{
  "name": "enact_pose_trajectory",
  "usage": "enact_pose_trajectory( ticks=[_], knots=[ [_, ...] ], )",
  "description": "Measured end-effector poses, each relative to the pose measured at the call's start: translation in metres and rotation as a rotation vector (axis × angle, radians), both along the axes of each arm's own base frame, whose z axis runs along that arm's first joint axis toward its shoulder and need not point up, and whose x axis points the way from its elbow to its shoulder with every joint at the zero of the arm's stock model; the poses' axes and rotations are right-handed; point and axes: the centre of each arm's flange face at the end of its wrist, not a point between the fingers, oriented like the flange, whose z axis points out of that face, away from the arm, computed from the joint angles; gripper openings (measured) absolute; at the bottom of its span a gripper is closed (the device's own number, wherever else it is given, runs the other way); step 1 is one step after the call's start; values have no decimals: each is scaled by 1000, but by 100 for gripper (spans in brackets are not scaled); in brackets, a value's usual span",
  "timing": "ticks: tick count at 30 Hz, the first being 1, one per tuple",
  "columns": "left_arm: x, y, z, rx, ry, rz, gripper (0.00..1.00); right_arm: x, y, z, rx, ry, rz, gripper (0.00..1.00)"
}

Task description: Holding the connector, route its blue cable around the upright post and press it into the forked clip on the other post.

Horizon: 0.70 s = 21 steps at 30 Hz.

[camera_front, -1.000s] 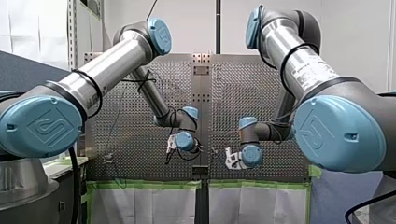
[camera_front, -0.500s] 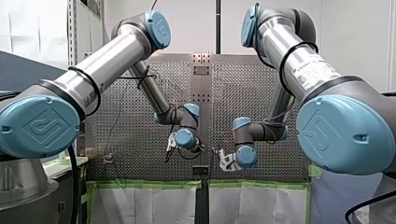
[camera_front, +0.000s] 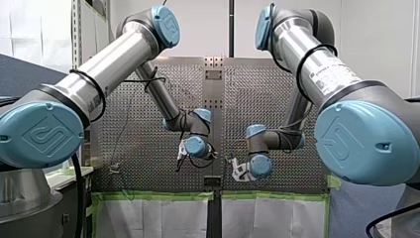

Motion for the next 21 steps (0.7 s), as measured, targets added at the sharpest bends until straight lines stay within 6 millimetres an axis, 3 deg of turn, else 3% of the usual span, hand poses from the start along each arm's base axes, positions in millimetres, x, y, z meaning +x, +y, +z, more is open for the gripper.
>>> enact_pose_trajectory(
  ticks=[7, 14, 21],
  knots=[
    [-1, 4, -3, 8, 15, 5, 0, -5, -4, -1, 2, 4, -7, 0],
    [-16, 13, -18, 21, 40, 4, 0, -5, 6, -5, 7, 7, 2, 0],
    [-19, 18, -29, 35, 56, 2, 0, -8, 5, -6, 1, -4, -2, 0]
  ],
)
